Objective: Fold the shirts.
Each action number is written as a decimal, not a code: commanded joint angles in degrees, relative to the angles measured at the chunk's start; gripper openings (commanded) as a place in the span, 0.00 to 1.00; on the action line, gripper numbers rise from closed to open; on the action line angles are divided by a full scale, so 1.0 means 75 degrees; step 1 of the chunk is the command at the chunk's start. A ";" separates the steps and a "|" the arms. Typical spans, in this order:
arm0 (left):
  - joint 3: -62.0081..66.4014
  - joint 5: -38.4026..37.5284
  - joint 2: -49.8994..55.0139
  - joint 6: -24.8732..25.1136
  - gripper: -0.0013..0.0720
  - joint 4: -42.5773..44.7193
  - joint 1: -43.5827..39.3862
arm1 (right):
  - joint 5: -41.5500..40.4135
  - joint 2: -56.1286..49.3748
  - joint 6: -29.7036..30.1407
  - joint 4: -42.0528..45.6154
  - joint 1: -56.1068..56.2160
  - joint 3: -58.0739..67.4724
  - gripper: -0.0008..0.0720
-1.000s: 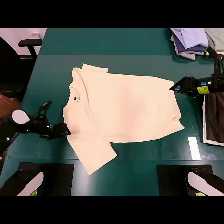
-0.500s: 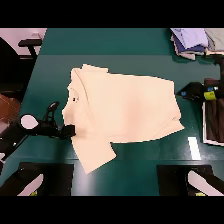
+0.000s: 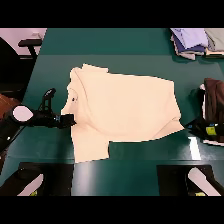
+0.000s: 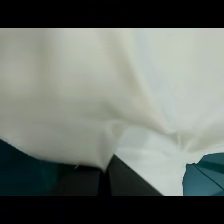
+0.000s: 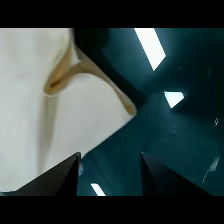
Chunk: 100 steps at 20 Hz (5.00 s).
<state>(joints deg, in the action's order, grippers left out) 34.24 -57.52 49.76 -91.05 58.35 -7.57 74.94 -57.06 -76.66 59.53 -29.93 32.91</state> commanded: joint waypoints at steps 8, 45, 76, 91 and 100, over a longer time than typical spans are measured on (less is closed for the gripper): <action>0.0067 0.0134 -0.0006 -0.0003 0.05 -0.0009 0.0000 | -0.1784 -0.0344 0.0026 -0.0807 0.1017 -0.0702 0.51; 0.8204 -0.1425 0.0353 -0.0201 0.05 0.2783 0.0000 | 0.2031 -0.0493 -0.1460 0.1224 0.2643 0.9573 0.03; 0.6339 -0.0723 0.5904 0.1323 0.05 0.3188 0.0015 | -0.0254 -0.4607 -0.0947 0.1198 0.4339 0.6222 0.04; 0.1894 -0.1993 0.1320 -0.0950 0.68 0.3733 0.0015 | 0.0221 -0.0947 -0.0883 0.1058 0.3410 0.4479 0.50; -0.1119 -0.0944 -0.0769 -0.2069 0.68 0.2261 0.0015 | -0.0166 -0.0187 -0.0871 0.0647 0.3453 0.3631 0.50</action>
<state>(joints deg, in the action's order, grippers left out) 30.20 -68.05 46.39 -104.42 78.17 -7.49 73.93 -59.35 -83.24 65.80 -4.03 61.01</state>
